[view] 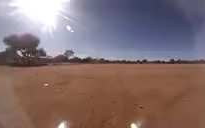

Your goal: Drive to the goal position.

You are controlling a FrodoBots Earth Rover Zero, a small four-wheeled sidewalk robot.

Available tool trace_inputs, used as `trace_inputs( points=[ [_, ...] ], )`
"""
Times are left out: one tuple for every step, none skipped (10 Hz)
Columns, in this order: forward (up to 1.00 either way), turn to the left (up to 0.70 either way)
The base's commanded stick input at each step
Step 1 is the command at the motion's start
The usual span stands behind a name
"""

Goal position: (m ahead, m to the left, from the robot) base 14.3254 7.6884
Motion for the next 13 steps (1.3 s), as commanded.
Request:
trace_inputs(
  points=[
    [0.50, 0.00],
    [0.50, 0.00],
    [0.50, 0.00],
    [0.50, 0.00],
    [0.50, 0.00],
    [0.50, 0.00],
    [0.50, 0.00],
    [0.50, 0.00],
    [0.50, 0.00],
    [0.50, 0.00],
    [0.50, 0.00],
    [0.50, 0.00],
    [0.50, 0.00]
  ],
)
